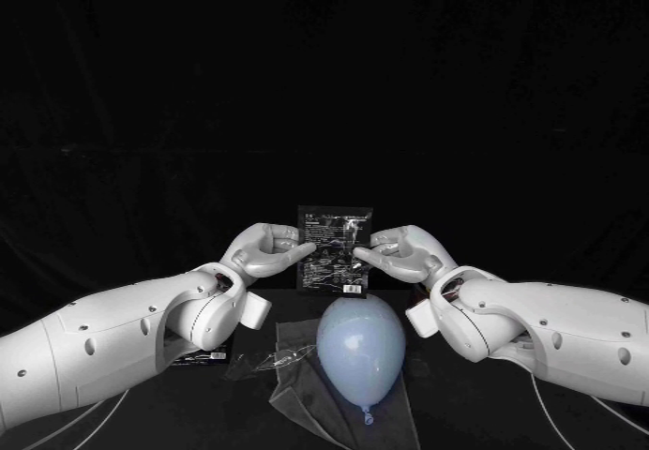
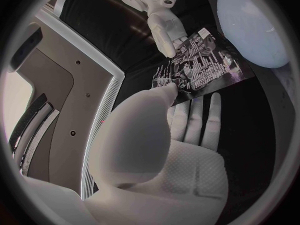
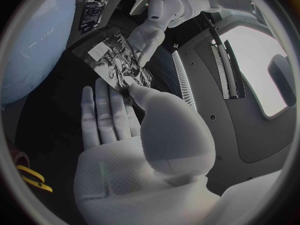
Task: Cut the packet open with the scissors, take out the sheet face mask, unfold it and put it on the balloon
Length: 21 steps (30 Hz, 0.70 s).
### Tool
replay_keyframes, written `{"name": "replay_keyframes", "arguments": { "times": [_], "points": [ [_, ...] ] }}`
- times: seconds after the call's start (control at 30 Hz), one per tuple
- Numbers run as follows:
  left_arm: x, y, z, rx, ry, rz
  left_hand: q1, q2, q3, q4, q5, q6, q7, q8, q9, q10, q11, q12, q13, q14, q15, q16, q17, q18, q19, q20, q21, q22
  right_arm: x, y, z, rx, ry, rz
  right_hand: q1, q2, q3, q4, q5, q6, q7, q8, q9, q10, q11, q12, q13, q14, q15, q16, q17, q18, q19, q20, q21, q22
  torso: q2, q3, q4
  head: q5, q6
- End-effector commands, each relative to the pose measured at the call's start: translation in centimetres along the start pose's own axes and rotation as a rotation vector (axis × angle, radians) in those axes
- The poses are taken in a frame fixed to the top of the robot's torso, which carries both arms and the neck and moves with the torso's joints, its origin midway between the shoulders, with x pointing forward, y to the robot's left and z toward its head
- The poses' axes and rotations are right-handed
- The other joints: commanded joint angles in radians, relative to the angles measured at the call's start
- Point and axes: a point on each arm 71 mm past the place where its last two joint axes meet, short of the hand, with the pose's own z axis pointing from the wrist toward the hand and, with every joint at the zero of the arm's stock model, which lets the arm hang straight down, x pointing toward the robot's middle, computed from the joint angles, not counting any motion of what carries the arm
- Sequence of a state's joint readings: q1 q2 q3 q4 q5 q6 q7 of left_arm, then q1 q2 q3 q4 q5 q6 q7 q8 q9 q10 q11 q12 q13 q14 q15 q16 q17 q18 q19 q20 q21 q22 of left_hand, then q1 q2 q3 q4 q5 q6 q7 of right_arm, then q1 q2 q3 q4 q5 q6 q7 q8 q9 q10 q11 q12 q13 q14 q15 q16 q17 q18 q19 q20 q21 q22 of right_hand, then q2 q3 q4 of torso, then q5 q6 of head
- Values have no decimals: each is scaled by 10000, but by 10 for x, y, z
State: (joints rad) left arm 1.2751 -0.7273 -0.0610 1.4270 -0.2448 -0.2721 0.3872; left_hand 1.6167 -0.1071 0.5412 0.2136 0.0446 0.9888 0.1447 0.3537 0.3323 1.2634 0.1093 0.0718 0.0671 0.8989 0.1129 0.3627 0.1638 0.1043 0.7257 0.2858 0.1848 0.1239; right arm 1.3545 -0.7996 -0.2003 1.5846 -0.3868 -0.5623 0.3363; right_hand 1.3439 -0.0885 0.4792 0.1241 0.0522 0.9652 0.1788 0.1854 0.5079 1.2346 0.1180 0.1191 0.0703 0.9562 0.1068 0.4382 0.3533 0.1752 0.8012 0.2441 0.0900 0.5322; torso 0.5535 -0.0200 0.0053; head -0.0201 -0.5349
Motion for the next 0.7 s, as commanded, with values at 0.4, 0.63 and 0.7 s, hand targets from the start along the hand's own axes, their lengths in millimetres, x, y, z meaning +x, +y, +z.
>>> {"name": "replay_keyframes", "arguments": {
  "times": [0.4, 0.63, 0.7],
  "points": [
    [3, -2, 1, 100, 199, -138, -110, 35, 90, 1, 33, 4, 47, 33, 1032, 48, -9, -42, 12, 61, -3, -45, 13, 101, 53, 10, -46, -13, -2, 8, -1, -851, -772, 79, 518, 804, 481, -282, -36, 645, -364, 401, 255, 1089, -370, 300, 36, 1069, -393, 148, 116, 90, 712, -363, 531, 313, 2, 2, -11, 6, 10],
    [4, -2, 1, 106, 265, -164, -120, 32, 98, -6, 33, 4, 52, 35, 1036, 49, -9, -42, 13, 61, -4, -47, 16, 100, 52, 11, -47, -14, 1, 9, 0, -860, -563, -91, 504, 808, 467, -374, -36, 682, -395, 453, 299, 1197, -404, 291, 29, 1185, -427, 101, 130, 81, 732, -401, 613, 401, 0, -1, -2, 2, 20],
    [4, -2, 2, 105, 264, -180, -120, 32, 98, -6, 33, 4, 52, 35, 1036, 49, -9, -42, 13, 61, -4, -47, 16, 100, 52, 11, -47, -14, 2, 9, 0, -861, -437, -162, 503, 808, 467, -382, -36, 684, -397, 456, 302, 1204, -406, 290, 29, 1193, -429, 97, 132, 81, 733, -404, 619, 408, -3, -7, -5, 5, 21]
  ]
}}
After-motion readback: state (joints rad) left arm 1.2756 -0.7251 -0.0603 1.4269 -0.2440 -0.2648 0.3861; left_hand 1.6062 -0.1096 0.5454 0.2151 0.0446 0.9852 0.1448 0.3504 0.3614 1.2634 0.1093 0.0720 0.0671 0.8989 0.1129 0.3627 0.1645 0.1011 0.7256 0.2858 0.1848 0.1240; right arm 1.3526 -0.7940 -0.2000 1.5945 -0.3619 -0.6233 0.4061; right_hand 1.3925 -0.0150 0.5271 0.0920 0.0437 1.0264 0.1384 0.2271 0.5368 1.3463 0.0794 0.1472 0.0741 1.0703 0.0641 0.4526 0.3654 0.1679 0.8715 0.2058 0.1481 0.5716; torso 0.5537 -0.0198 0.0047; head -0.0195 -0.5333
